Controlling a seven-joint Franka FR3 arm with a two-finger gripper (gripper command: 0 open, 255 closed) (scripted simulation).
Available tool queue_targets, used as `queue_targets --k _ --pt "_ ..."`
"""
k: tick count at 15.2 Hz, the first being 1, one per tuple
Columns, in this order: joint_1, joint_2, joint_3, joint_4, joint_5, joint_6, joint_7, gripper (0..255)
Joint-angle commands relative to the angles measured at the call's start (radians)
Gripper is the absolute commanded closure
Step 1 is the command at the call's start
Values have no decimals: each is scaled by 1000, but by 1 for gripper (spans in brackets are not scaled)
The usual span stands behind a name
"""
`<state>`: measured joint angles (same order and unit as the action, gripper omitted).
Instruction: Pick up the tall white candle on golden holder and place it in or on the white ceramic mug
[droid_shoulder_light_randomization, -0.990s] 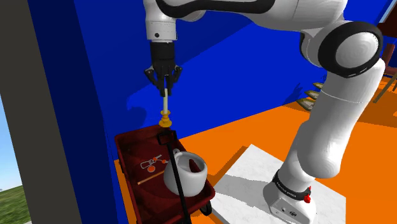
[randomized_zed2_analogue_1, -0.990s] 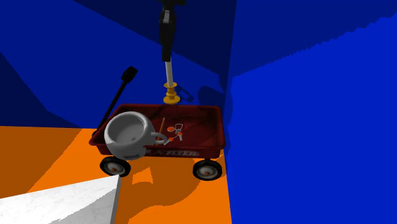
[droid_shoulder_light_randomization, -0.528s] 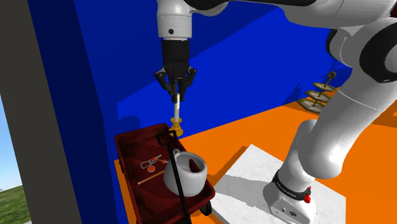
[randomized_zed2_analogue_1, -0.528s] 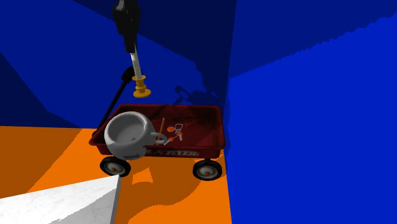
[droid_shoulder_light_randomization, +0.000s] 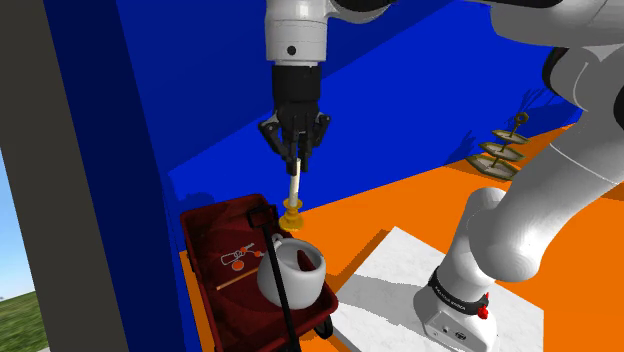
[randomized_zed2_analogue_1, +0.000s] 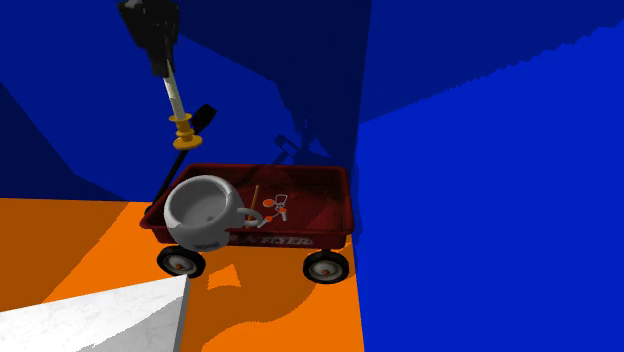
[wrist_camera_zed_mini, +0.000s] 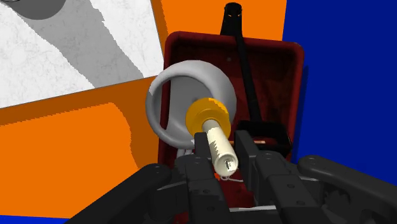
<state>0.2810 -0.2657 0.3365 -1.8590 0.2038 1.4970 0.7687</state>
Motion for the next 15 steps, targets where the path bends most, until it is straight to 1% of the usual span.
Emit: queue_targets --k 1,15 --pt "2 -7 3 -33 3 27 -1 255" --pt "8 -19 15 -232 14 212 -26 255"
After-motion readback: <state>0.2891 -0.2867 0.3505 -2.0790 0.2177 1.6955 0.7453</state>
